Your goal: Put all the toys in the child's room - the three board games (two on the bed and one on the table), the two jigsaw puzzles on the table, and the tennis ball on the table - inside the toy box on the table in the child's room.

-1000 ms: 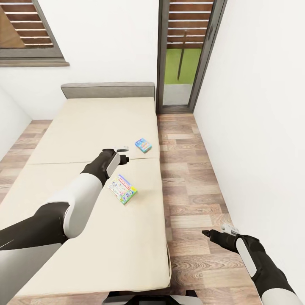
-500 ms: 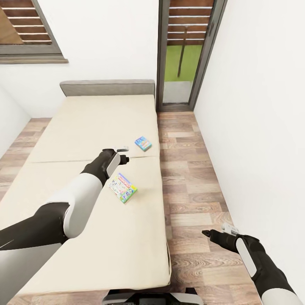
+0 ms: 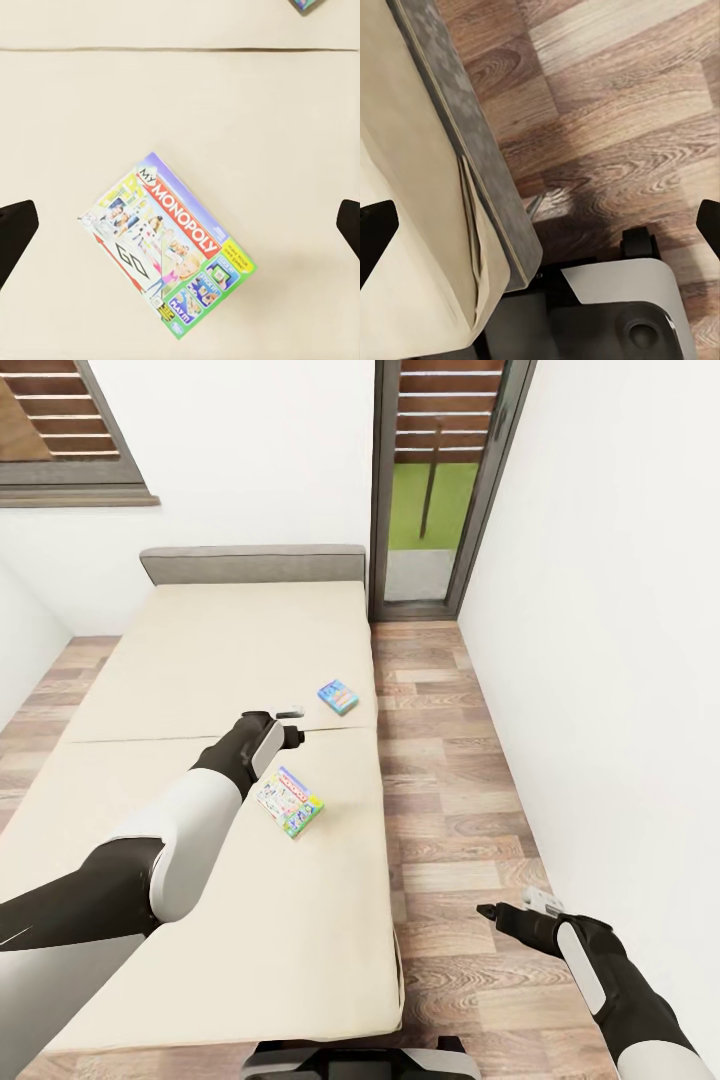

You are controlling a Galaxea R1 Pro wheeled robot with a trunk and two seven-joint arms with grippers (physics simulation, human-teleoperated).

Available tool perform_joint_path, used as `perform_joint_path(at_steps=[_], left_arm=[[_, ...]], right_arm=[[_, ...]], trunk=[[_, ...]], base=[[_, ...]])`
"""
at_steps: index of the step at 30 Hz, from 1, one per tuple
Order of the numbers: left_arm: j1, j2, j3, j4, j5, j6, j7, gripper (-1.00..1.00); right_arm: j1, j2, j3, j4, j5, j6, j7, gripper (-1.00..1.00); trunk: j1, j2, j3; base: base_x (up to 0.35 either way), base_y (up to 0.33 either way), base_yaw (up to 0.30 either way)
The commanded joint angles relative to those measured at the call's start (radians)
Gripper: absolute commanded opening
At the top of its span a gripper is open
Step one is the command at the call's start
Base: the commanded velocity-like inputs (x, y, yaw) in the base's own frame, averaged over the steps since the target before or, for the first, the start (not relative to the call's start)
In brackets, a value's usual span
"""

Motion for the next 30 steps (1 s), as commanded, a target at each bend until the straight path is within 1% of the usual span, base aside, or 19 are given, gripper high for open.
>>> perform_joint_path(at_steps=[1,30], left_arm=[[-0.001,-0.001,0.007,-0.001,0.002,0.004,0.003,1.00],[-0.002,-0.001,0.009,0.001,0.006,0.010,0.005,1.00]], right_arm=[[0.000,0.000,-0.002,0.000,0.003,0.006,0.006,1.00],[-0.001,0.000,0.004,0.009,0.004,0.006,0.005,1.00]], trunk=[[0.001,-0.002,-0.001],[0.001,-0.002,-0.002]], base=[[0.000,0.000,0.000],[0.000,0.000,0.000]])
